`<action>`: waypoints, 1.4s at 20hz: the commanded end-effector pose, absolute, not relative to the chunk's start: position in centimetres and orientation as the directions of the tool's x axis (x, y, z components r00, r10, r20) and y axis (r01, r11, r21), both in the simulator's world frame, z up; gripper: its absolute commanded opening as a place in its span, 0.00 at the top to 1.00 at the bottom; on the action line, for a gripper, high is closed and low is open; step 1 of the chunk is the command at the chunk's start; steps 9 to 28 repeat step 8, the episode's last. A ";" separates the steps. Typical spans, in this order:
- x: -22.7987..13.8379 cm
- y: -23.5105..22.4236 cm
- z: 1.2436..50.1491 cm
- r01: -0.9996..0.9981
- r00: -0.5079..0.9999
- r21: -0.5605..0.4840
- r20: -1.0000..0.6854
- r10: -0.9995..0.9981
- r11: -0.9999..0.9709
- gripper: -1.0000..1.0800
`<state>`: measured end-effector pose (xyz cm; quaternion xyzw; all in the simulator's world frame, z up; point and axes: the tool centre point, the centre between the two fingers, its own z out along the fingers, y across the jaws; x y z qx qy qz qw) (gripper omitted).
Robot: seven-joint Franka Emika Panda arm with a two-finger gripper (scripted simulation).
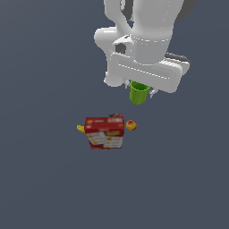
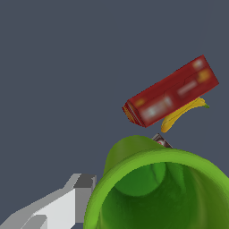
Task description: Pick up a designated object from a clutter of objects.
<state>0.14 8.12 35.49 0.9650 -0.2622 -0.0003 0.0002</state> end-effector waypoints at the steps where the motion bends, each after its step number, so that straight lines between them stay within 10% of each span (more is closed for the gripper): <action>1: 0.5 8.5 36.2 -0.507 0.862 0.000 0.000 -0.507 -0.862 1.00; 28: 1.0 8.9 36.9 -0.507 0.862 0.000 0.000 -0.507 -0.862 1.00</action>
